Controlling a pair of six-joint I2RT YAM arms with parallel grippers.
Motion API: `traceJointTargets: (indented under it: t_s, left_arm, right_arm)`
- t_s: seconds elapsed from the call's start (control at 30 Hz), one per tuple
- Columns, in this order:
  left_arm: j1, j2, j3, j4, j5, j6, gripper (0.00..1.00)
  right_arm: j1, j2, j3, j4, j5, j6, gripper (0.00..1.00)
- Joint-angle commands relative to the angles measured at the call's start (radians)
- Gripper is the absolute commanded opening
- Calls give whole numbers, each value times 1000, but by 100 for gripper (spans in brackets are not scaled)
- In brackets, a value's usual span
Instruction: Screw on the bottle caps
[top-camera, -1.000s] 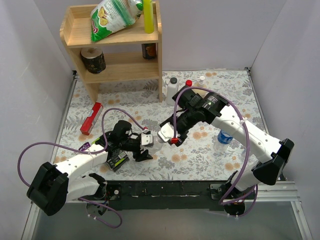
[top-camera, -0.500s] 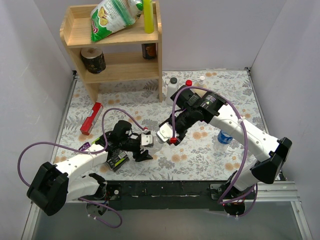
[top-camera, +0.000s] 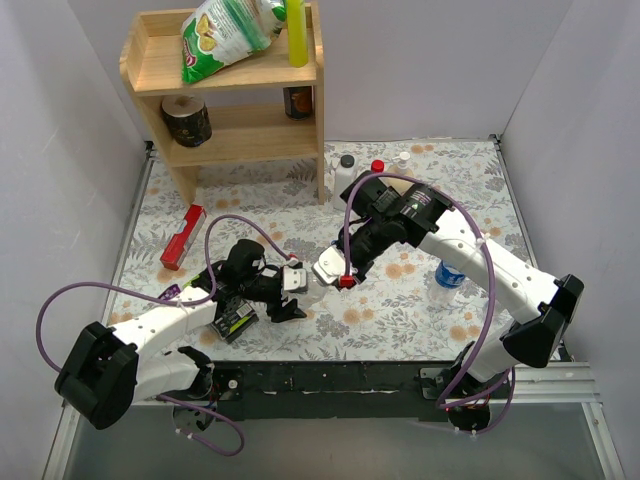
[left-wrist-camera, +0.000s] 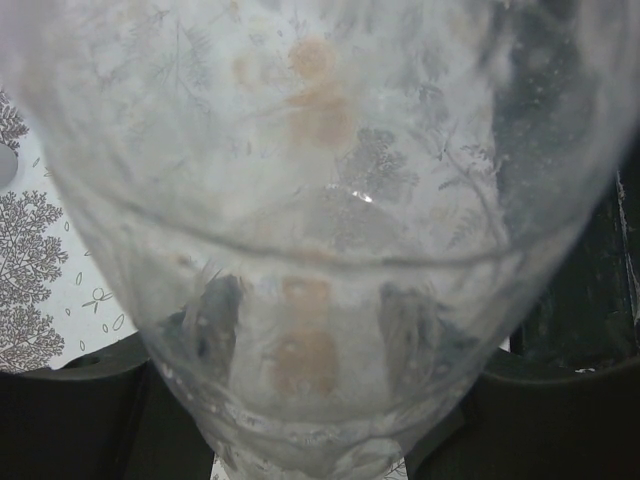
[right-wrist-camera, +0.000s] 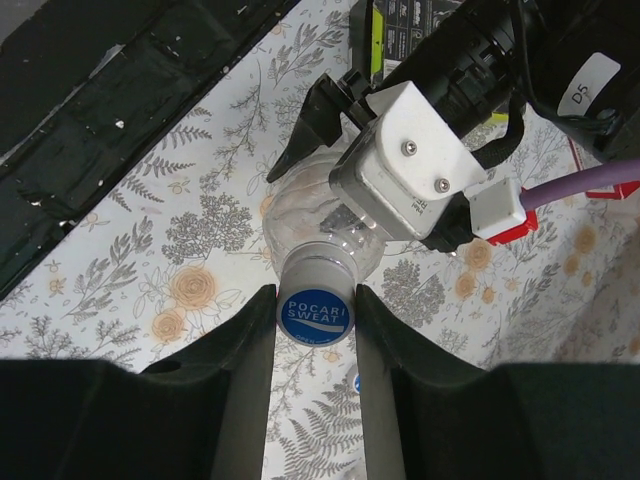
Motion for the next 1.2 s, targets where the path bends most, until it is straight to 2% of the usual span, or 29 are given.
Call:
traceJointTargets:
  t_s: [0.0, 0.13, 0.33, 0.43, 0.47, 0.57, 0.7, 0.9, 0.97, 1.03, 1.07, 1.17]
  left_arm:
    - [-4, -39, 19, 38, 2, 32, 0]
    - [-5, -89, -24, 156, -56, -17, 0]
    - [-5, -157, -76, 391, -127, -161, 0]
    - [-7, -164, -84, 475, -215, -209, 0]
    - [-7, -159, -82, 508, -276, -229, 0]
    - [-7, -145, -58, 525, -341, -287, 0]
    - [-19, -138, -44, 520, -429, -312, 0]
    - [-21, -125, -41, 456, -489, -387, 0]
    - [-21, -132, -47, 425, -458, -401, 0]
    - [-21, -130, -56, 396, -411, -413, 0]
    - [-21, -124, -55, 346, -389, -399, 0]
    - [-21, -69, -36, 221, -345, -367, 0]
  right_arm:
    - [3, 31, 54, -8, -27, 97, 26]
    - [-2, 71, 79, -7, -45, 236, 22]
    - [-36, 96, 62, 156, -76, 497, 22]
    - [-52, 142, 103, 228, -73, 685, 21]
    - [-54, 150, 106, 255, -61, 812, 21]
    - [-68, 183, 125, 337, -41, 965, 20]
    - [-82, 267, 184, 331, -34, 1194, 18]
    - [-91, 275, 177, 378, 47, 1318, 21]
    - [-92, 285, 203, 372, 39, 1309, 25]
    - [-100, 292, 247, 349, 29, 1265, 37]
    - [-118, 292, 307, 323, 21, 1243, 48]
    - [-163, 257, 375, 291, -19, 1124, 68]
